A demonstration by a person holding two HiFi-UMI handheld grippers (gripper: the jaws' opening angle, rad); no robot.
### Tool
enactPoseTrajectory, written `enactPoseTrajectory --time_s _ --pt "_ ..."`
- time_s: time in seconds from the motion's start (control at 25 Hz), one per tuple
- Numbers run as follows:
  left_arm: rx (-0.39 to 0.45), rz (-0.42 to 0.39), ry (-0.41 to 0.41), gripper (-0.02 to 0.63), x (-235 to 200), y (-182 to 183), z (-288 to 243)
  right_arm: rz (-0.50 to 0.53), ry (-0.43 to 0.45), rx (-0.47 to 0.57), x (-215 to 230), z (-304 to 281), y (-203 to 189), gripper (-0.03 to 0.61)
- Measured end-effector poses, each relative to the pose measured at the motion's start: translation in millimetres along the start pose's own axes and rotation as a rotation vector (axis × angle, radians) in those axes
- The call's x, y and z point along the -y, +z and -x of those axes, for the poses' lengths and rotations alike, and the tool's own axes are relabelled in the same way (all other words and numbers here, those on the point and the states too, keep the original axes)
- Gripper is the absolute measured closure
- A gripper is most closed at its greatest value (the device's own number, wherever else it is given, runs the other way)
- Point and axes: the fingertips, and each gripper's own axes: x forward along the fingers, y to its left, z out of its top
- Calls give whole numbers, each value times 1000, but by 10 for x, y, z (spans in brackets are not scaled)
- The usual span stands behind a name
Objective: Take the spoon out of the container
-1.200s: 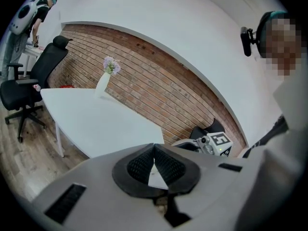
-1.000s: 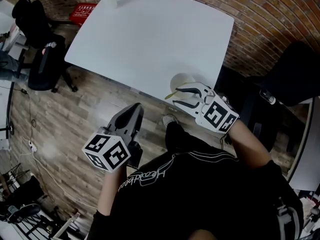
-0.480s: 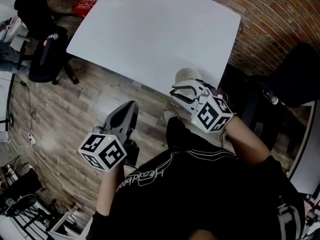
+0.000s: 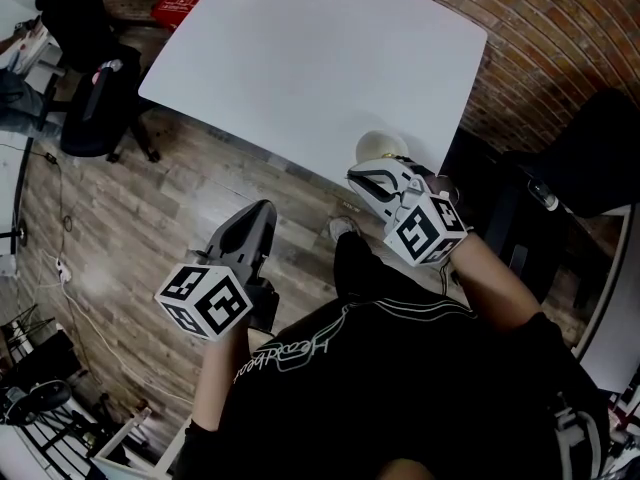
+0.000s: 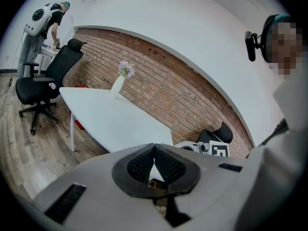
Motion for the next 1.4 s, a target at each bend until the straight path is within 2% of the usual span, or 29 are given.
enactPoseTrajectory --time_s 0.2,0.72,0.88,1.2,1.4 --pt "-7 -17 8 609 32 -53 -1 -10 -26 18 10 75 6 581" --pt "-13 -31 -12 609 192 -160 -10 -151 -113 117 211 330 164 582" --pt "4 -33 -35 609 316 -149 6 -153 -158 163 254 487 304 581" --pt "46 -89 -80 609 619 -85 163 -143 -255 293 323 960 746 581" --pt "54 -120 -126 609 830 -85 296 -190 -294 398 265 1349 1081 581"
